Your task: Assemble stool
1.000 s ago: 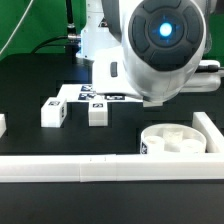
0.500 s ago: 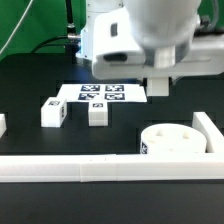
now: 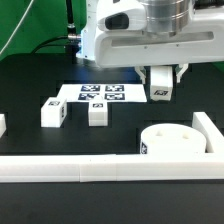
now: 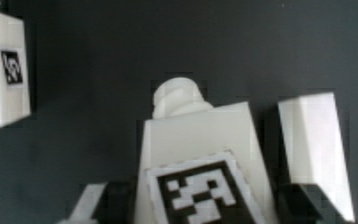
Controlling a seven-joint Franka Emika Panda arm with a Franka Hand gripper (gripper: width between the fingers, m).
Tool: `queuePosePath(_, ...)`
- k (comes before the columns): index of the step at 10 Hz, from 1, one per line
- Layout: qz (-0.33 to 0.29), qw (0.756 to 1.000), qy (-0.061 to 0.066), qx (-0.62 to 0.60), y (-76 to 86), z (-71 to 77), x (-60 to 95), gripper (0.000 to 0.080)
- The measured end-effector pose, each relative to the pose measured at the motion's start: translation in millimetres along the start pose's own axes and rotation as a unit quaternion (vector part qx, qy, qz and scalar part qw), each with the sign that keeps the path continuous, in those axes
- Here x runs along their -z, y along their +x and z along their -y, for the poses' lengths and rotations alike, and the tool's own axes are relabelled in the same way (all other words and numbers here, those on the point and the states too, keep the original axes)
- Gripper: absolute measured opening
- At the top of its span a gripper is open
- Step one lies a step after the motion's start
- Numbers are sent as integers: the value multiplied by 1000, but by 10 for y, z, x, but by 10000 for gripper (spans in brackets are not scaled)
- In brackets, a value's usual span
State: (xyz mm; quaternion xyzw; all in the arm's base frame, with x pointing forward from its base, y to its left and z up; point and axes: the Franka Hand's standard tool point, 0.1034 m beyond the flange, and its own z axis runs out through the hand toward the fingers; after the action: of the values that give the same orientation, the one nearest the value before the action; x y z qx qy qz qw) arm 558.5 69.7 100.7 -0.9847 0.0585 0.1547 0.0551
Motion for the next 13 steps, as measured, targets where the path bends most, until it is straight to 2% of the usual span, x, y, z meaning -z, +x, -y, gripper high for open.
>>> queuePosePath(1,-23,1000,2,2,-11,35,102,324)
queuePosePath(2,-73,997,9,5,34,91,241,324)
queuePosePath(3,-127,992,13,10,61,125,291,324)
queuePosePath(4,-151,988,14,11,38,117,245,324)
queuePosePath(7,-221,975,19,14,116,148,233,324)
queuePosePath(8,-219,975,32,6,156,183,228,324)
queuePosePath(9,-241,970,27,27,242,227,249,324)
queuePosePath(10,-267,962,6,64,251,348,212,324)
queuePosePath(13,-261,964,9,60,232,354,170,324)
